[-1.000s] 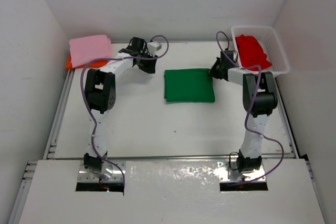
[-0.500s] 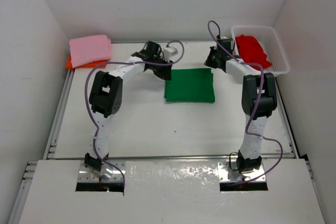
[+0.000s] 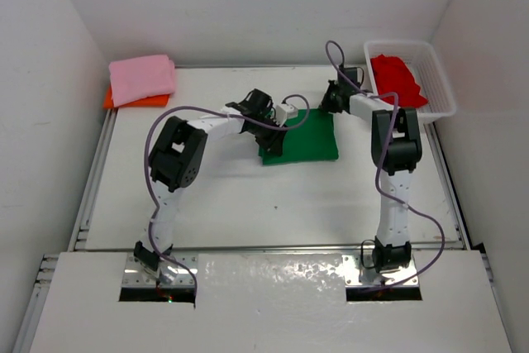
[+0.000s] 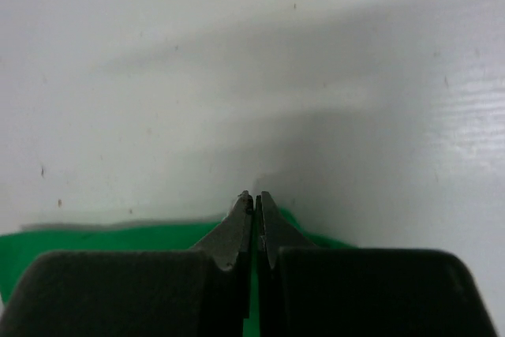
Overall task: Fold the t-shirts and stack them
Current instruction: Fold the long partially folded tshirt into a neat square
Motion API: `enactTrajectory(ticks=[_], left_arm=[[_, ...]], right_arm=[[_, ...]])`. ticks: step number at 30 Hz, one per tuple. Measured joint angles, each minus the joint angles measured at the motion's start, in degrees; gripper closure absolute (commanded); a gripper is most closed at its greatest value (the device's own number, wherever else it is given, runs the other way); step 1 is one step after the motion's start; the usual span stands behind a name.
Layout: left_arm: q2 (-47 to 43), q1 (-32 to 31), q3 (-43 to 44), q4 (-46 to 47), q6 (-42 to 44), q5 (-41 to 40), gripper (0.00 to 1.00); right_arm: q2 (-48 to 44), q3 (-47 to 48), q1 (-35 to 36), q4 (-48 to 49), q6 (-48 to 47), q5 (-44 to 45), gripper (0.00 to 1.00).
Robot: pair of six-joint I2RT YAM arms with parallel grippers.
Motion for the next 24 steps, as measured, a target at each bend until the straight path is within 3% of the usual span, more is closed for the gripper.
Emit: enactTrajectory(ticks=[10,14,18,21,24], left_arm=[[-0.55,-0.61,0.28,-0.7,1.95,-2.75,0.7],[-0.5,-0.07,4.44,-4.92,0.9,-5.62,0.57],[-0.81,2.78,10.29,-5.42,-3.21,-6.88,0.51],[-2.84,6.67,11.23,-3.58,-7.52,-7.3,0.43],[-4.31,10.45,11.23,-2.23,-10.91,-7.63,0.42]], right_arm=[[4.9,9.22,-0.74,-5.44,0.42,5.27,0.98],[4.87,12.87,-0.94,-8.96,-2.49,5.22,0.87],[2.95,16.52,-0.98,-12.37,-6.69,5.18,0.7],[-2.19,15.02,-0.72,-15.72,-8.87,6.03,0.63],[-9.38,9.73,-0.39,-18.1,-9.46,6.64,0.58]])
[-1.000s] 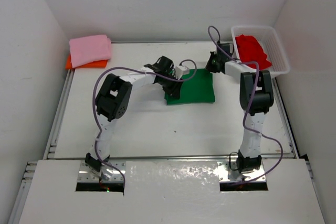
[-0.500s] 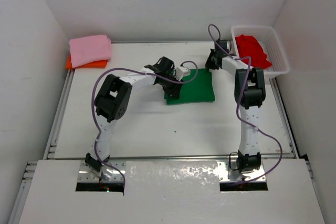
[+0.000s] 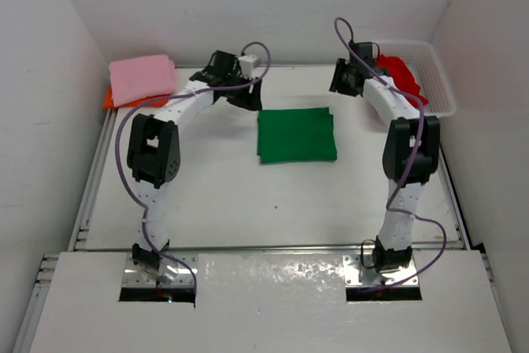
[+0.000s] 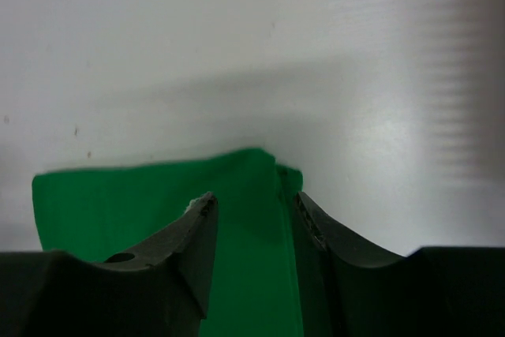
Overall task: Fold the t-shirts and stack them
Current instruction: Fold the long partially folded tshirt into a neat square, then put the neatly folded tshirt into the corner of the board with the left arm
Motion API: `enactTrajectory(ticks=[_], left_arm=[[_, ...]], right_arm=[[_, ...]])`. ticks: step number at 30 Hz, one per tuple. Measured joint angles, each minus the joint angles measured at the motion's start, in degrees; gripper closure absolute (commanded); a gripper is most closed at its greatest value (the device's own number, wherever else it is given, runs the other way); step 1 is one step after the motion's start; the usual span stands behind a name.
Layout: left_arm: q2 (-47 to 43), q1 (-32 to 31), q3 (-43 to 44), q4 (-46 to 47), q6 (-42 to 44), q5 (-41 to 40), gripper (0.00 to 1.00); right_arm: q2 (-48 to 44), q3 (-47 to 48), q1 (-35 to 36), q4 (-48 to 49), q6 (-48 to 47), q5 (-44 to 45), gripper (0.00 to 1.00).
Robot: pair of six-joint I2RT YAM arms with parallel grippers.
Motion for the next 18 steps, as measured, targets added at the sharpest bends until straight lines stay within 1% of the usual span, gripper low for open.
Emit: enactTrajectory(ticks=[3,5,6,7,8,11,14,18], left_arm=[[0.02,3.02,-1.11,1.05,-3.21,0.85,0.42],[0.11,3.54,-3.58,1.92,-5.53,1.81,0.41],[0.22,3.41,-5.2,2.49,-6.64,2.58,0.41],[0.48,3.17,-6.6,2.71,-7.8,3.37,0.39],[0.72,2.86,-7.98,3.34,-8.98,4.11,0.31],[1.88,2.12,-12.28,5.51,-13.09,6.51,0.29],[2.86,1.79,-15.06,8.79,-17.4,9.77,0.28],[3.52,1.75,-16.55,13.9,-22.77,12.48,0.28]], right_arm=[[-6.54,-7.37,0.17,-0.68,0.09,0.13,0.56],[-9.29,-13.11,0.42,-0.2,0.5,-0.17,0.52],[-9.7,-15.56,0.42,-0.04,0.63,-0.79,0.5],[-9.7,-17.59,0.42,-0.04,0.81,-1.9,0.46],[-9.29,-19.43,0.44,0.02,0.96,-3.45,0.4],[-7.52,-23.37,0.42,0.48,1.55,-8.5,0.34],[-6.19,-25.38,0.42,0.98,1.86,-10.82,0.34],[-5.97,-26.49,0.42,1.6,2.25,-11.8,0.34]])
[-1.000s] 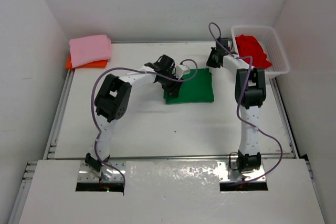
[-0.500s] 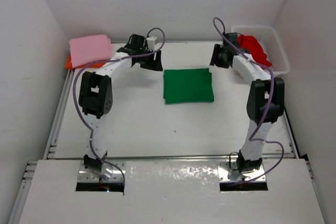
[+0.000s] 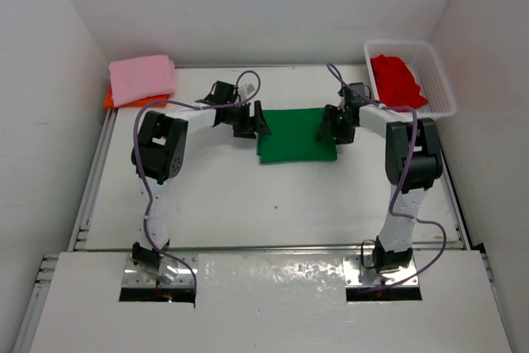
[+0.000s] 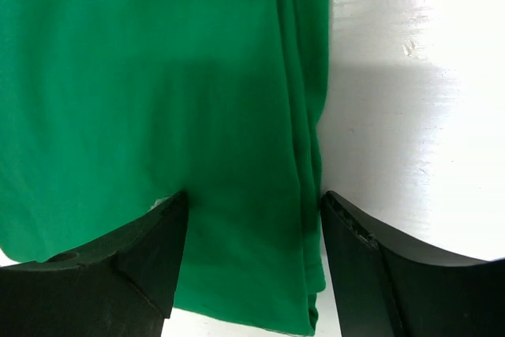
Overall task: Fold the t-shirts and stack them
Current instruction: Put the neatly folded tshirt into the corner of the board with the left arm
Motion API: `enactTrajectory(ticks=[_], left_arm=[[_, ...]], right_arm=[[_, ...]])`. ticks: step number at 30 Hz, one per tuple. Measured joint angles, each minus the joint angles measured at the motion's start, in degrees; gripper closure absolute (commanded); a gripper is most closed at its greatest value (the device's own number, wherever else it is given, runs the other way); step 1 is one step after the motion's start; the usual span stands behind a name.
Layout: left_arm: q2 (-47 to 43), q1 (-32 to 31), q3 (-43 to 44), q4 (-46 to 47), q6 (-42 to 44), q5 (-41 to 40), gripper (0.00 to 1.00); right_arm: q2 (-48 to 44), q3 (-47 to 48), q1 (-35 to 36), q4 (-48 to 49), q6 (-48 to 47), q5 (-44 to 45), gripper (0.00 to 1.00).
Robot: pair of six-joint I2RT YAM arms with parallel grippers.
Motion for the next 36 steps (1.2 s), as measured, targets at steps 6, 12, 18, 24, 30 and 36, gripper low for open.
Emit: enactTrajectory(ticks=[6,12,18,24,30,36], left_arm=[[1.07,-0.5,-2.47,7.37,-6.45,3.43,0.3],[2.91,-1.51,-5.01,15.69,-12.28,7.76,0.45],[7.69,-1.44,-4.39,20.61,-15.13,12.59,1.0],[7.52,-0.22,-4.22,19.41,-12.57,14.08,1.0],[4.52,3.58,-1.4,3.72,0.07,10.84,1.0],[4.79,9.68,14.82,-20.74,21.97,-2.75,1.0]], right_arm=[[-0.31,-2.16,-0.11,4.02,1.57,-1.99,0.34],[-1.2,-6.03,-0.17,11.47,3.67,-6.14,0.35],[-1.42,-9.51,-0.17,18.95,6.25,-10.51,0.35],[-2.86,-12.0,-0.33,21.18,7.08,-11.43,0.34],[-6.95,-13.03,-0.39,12.22,5.11,-9.62,0.33],[-13.44,-13.16,-0.39,5.79,2.38,-6.54,0.33]])
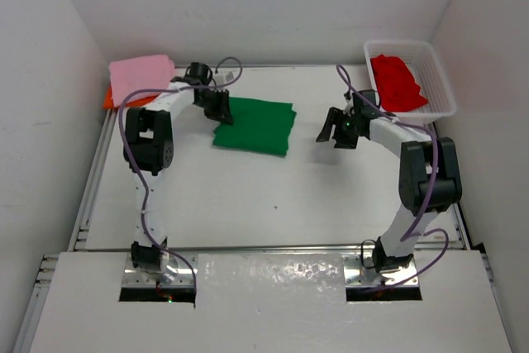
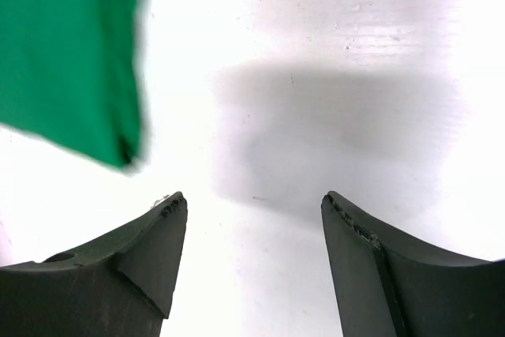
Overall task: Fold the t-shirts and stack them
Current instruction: Put the neatly folded tshirt into the corner of the board with the left arm
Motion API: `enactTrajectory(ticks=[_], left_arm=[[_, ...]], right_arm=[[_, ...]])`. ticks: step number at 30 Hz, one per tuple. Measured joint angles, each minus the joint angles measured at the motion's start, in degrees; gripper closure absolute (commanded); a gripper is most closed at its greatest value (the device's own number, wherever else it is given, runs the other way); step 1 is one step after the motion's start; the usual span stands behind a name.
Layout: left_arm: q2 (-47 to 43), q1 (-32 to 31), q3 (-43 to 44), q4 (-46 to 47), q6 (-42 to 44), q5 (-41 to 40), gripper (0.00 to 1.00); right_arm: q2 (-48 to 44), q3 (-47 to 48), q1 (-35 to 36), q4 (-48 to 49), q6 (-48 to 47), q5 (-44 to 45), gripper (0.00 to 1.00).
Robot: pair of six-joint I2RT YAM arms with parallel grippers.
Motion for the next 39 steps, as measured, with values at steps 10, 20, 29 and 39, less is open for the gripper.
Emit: enactTrajectory(ticks=[10,20,29,39], left_arm=[[5.49,5.31,28.26,-18.84,14.71,-18.95,1.0],[4.9,4.96,30.99,-17.62,18.8,-32.87,1.0],[2.95,5.38,32.79,-13.9,22.75,-36.68,1.0],[-0.61,10.51,36.57,-12.0,22.56,-26.32,1.0]], right_arm=[[-1.31,0.46,0.0,-2.99,-1.03,1.66,0.33],[-1.66,0.72,0.0,-4.59,-1.2,3.15,0.33],[-7.04,-0.44,0.0,-6.1,-1.25,4.9,0.32],[-10.36,-2.56,0.0,-8.74,-1.62,6.58,0.32]])
